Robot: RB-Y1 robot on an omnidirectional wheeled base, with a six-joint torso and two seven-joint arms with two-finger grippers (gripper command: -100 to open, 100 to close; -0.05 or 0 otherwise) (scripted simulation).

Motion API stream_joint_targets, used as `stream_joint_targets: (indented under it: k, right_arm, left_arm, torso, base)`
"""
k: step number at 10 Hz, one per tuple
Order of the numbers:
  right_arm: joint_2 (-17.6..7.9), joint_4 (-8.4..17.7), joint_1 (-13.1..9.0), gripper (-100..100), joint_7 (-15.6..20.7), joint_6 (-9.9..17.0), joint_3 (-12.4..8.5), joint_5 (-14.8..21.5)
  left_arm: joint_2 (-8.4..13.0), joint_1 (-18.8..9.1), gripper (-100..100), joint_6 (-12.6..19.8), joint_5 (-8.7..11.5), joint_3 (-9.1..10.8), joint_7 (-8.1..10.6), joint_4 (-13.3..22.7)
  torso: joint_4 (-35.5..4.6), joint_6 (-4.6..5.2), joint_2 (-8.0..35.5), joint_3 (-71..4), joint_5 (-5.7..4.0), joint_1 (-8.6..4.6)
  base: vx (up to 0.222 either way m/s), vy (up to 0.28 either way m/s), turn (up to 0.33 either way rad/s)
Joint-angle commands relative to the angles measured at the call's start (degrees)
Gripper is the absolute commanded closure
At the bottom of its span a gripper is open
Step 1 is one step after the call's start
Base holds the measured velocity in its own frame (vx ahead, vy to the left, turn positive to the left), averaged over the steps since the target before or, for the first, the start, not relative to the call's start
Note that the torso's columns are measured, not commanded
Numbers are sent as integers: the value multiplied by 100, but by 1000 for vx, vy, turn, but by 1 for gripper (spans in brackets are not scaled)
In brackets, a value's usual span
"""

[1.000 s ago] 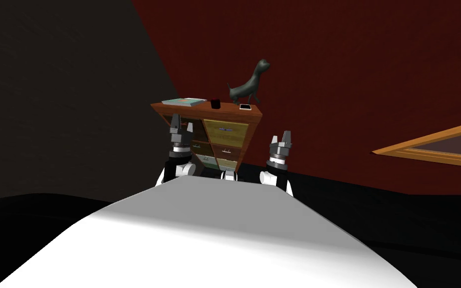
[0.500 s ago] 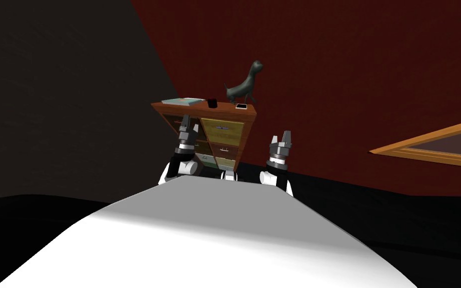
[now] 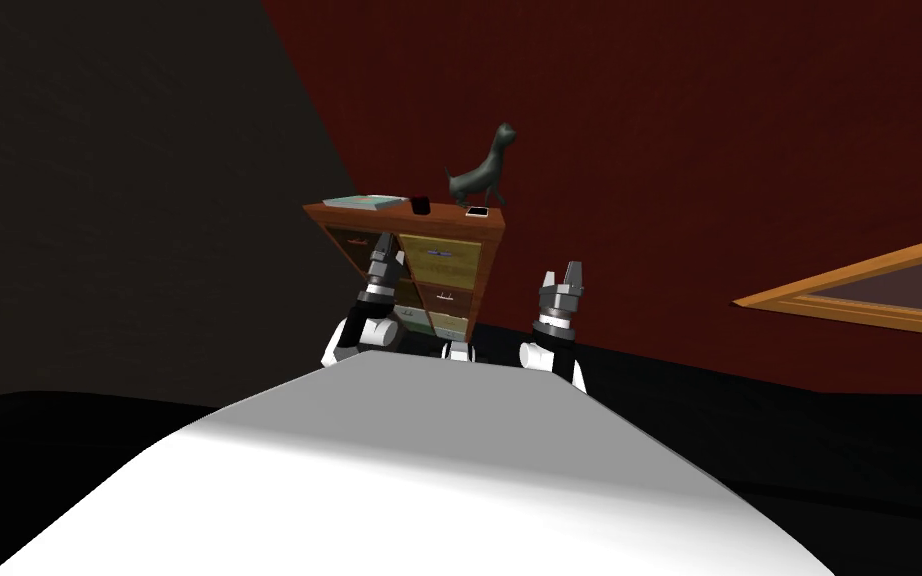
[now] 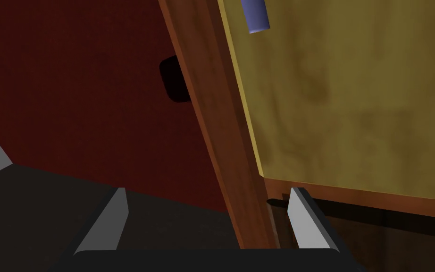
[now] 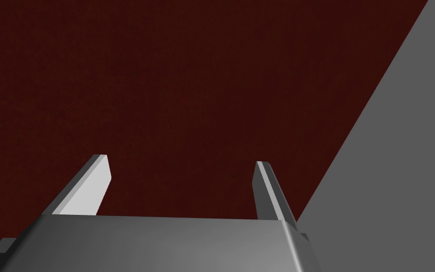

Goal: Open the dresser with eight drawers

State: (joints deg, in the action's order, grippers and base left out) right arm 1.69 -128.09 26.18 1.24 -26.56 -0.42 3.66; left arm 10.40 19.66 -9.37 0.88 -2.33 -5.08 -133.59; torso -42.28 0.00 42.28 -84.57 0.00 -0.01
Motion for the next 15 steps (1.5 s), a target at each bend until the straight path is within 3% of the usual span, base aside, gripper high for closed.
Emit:
stream_joint_targets:
  k: [1, 8, 15]
  right_arm:
    - [0, 0, 0, 0, 0, 0, 0, 0]
    - [0, 0, 0, 0, 0, 0, 0, 0]
    - [0, 0, 0, 0, 0, 0, 0, 0]
  left_arm:
    - [20, -129, -100, 350, -62, -64, 38, 31]
    - [-33, -519, -100, 1384, -242, -250, 151, 95]
    - [-263, -906, -100, 2409, -422, -435, 262, 152]
  torso:
    - [0, 0, 1, 1, 0, 1]
    - [-1, 0, 2, 2, 1, 4]
    - [-1, 0, 2, 1, 1, 1]
  base:
    - [-26, -47, 14]
    - [-32, -52, 16]
    - [-32, -54, 16]
